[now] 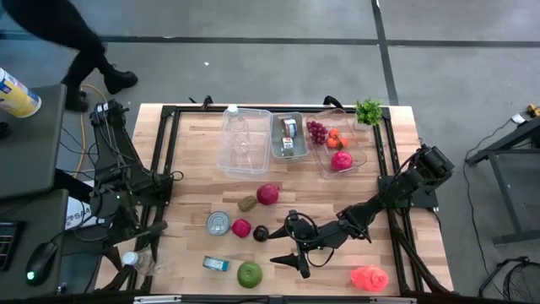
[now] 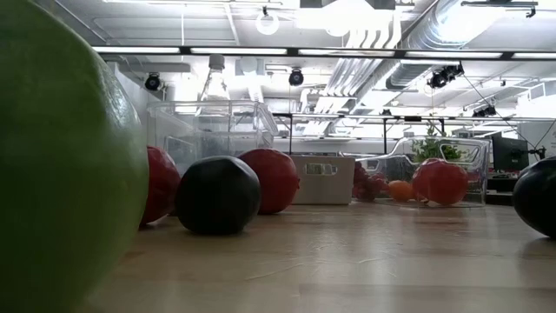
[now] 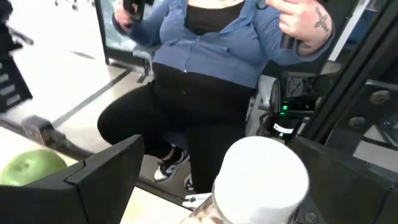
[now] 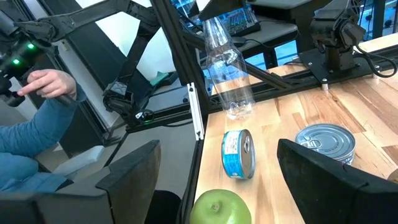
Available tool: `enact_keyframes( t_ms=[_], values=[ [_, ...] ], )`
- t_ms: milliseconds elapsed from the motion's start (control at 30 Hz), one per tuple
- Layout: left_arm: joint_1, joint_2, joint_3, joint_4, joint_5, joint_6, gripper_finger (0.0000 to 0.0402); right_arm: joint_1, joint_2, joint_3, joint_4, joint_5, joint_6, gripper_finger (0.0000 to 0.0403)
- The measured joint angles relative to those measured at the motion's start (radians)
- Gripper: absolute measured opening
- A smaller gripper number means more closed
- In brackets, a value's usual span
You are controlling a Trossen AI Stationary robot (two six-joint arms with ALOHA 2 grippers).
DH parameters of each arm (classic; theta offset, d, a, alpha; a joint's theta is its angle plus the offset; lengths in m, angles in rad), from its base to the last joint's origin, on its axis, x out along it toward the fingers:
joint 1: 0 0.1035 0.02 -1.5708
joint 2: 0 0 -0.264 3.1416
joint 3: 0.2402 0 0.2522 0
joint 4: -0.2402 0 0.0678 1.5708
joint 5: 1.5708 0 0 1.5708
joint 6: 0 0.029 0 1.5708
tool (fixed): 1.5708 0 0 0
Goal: Pick & Place Food Item
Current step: Put the transparent water bottle into the left transparent bin
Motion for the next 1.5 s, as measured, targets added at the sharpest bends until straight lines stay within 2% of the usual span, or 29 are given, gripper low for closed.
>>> enact_keyframes(
  t_ms=[1500],
  values=[
    [0.001,0.027,-0.003,-0.016,-0.046,-0.006,0.0399,0.000,0.000,0.000,0.000,0.000,-0.008,0.0311]
  ],
)
